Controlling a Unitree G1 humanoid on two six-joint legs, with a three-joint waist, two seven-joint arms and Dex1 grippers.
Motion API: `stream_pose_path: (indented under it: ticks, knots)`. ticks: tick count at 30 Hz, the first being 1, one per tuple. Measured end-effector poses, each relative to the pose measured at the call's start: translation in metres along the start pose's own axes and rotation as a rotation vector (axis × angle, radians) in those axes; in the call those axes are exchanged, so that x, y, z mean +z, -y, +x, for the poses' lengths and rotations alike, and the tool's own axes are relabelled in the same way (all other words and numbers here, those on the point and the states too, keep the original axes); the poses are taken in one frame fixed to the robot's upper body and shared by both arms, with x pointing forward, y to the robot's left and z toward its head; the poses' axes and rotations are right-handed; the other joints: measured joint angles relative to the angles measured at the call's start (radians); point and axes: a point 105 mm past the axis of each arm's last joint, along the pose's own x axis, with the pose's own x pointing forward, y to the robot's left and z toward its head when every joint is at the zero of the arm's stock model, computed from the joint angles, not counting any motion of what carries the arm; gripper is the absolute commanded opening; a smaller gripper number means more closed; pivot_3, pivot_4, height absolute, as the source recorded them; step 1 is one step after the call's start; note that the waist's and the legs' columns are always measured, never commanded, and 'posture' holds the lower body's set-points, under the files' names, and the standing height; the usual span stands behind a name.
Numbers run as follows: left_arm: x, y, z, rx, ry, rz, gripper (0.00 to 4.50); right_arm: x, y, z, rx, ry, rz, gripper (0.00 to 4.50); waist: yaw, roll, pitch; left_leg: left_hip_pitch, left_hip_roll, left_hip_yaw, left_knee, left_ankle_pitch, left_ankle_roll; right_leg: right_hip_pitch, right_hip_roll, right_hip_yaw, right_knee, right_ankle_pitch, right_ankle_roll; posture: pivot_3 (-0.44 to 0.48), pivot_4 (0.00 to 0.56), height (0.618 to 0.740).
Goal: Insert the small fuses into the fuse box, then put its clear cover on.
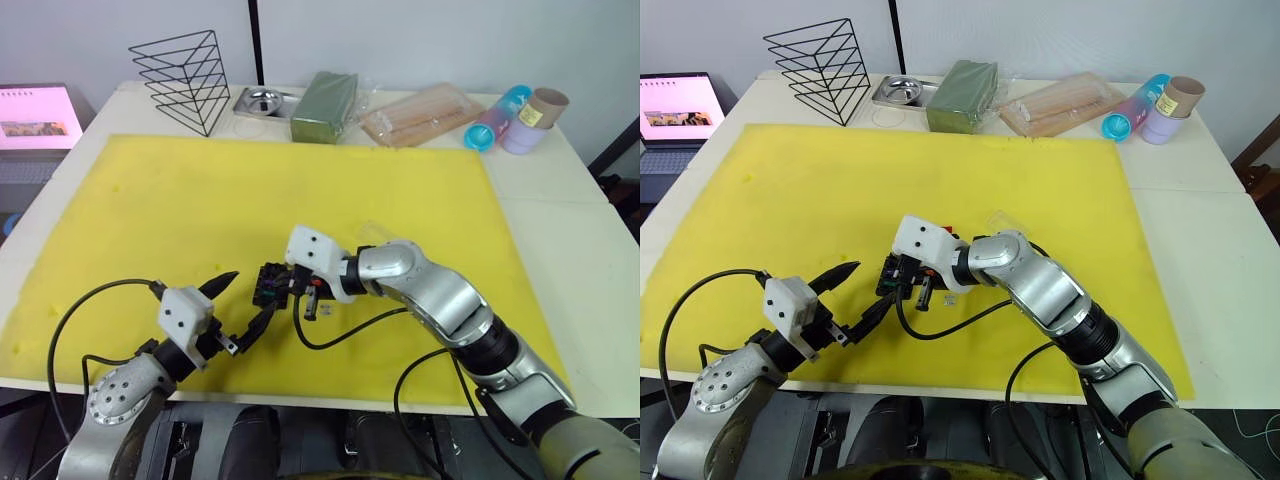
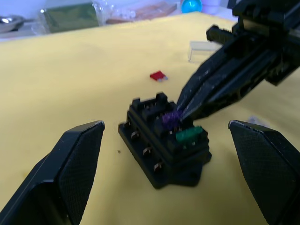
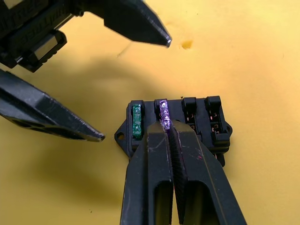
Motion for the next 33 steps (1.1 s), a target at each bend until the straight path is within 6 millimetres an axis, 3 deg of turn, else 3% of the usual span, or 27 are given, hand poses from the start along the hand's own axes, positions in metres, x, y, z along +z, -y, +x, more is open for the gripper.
stream_pose_path:
  ticks: [14, 19, 33]
  knots:
    - [-0.001, 0.002, -0.001, -0.015, -0.006, 0.002, 4.47, 0.002, 0.000, 0.002, -0.002, -0.003, -0.057, 0.00, 0.000, 0.000, 0.000, 0.000, 0.000, 0.000, 0.000, 0.000, 0.000, 0.000, 0.000, 0.000, 0.000, 0.000, 0.000, 0.000, 0.150, 0.740]
    - [-0.007, 0.003, -0.004, -0.014, -0.017, -0.012, 4.50, 0.001, 0.000, 0.001, -0.001, -0.003, -0.060, 1.39, 0.000, 0.000, 0.000, 0.000, 0.000, 0.000, 0.000, 0.000, 0.000, 0.000, 0.000, 0.000, 0.000, 0.000, 0.000, 0.000, 0.150, 0.740]
    - [-0.021, -0.004, -0.008, 0.003, -0.009, -0.044, 4.50, 0.010, -0.001, 0.002, 0.021, 0.051, -0.025, 1.39, 0.000, 0.000, 0.000, 0.000, 0.000, 0.000, 0.000, 0.000, 0.000, 0.000, 0.000, 0.000, 0.000, 0.000, 0.000, 0.000, 0.150, 0.740]
